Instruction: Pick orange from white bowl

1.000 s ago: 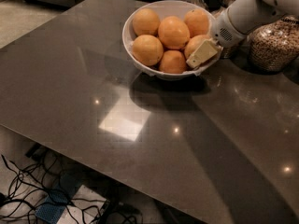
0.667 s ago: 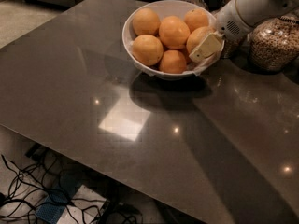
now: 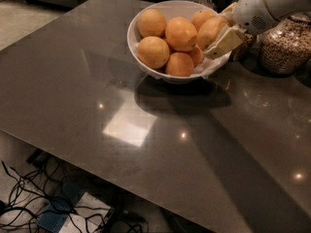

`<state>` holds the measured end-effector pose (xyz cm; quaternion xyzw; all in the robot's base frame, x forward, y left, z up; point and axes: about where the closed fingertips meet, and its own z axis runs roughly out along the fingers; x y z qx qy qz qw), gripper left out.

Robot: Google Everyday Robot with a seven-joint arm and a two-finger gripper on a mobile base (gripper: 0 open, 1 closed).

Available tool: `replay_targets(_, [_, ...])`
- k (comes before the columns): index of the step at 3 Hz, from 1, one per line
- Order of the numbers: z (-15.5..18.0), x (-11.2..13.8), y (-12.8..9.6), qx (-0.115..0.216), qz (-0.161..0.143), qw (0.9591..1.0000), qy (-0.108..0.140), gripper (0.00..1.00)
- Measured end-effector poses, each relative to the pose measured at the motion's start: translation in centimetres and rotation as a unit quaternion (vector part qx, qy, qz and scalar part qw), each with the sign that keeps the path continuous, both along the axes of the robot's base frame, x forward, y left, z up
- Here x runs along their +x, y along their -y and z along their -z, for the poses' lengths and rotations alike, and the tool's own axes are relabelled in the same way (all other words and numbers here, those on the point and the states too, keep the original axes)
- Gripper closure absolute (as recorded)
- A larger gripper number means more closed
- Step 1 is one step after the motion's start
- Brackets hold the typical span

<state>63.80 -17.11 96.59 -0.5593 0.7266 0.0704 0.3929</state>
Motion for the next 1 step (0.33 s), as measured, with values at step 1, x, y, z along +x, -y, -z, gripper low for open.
replay_targets(1, [0.04,-0.04,-0.12,-0.006,-0.012,0.9999,0.008,1.0])
